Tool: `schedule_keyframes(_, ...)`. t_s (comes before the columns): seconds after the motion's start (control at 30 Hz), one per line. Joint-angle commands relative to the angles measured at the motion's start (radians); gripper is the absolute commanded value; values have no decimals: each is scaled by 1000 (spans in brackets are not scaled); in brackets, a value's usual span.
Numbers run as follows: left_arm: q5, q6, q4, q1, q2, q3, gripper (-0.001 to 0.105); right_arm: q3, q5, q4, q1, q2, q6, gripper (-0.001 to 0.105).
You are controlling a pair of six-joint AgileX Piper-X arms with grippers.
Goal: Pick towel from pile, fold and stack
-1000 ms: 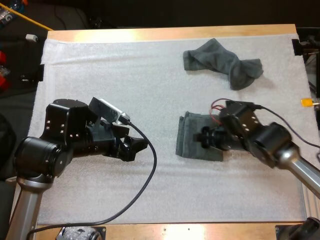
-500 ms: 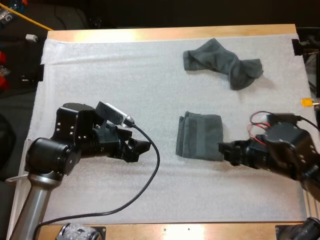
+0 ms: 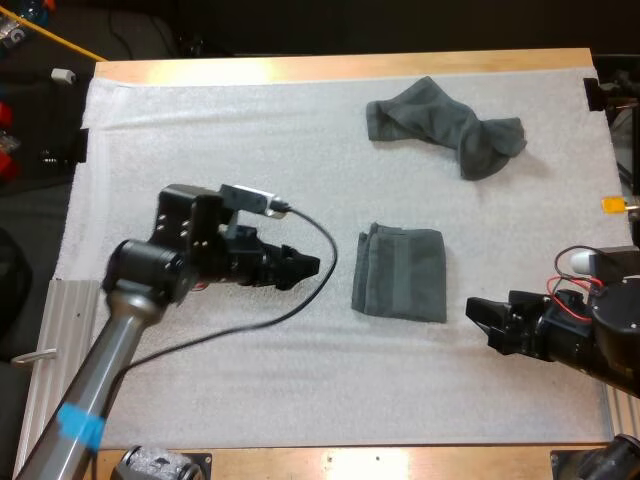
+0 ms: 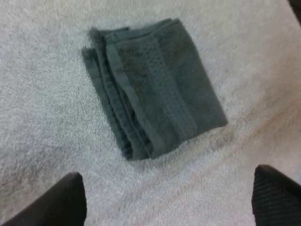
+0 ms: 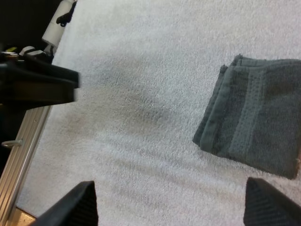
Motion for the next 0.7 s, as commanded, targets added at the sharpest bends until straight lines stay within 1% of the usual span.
schedule_keyframes(0.0,0,-9,-29,-24,23,0,70,-5,10,19,2,-5,-12,63)
schedule_keyframes(0.07,-11,-35,-70,-68,78,0,70,-5,11,42,2,-5,-12,63)
schedule_keyframes(0.2,-60,-91,-176,-150,179,0,70,-5,13,82,2,-5,-12,63)
schedule_keyframes(0.3,-69,-149,-250,-195,253,0,70,-5,13,103,2,-5,-12,63)
schedule_keyframes(0.43,-115,-204,-313,-222,349,0,70,-5,13,106,2,-5,-12,63)
schedule_keyframes(0.57,-121,-209,-330,-226,429,-9,70,-5,13,106,2,-5,-12,63)
schedule_keyframes(0.67,-121,-210,-326,-226,483,-33,70,-5,13,106,2,-5,-12,63)
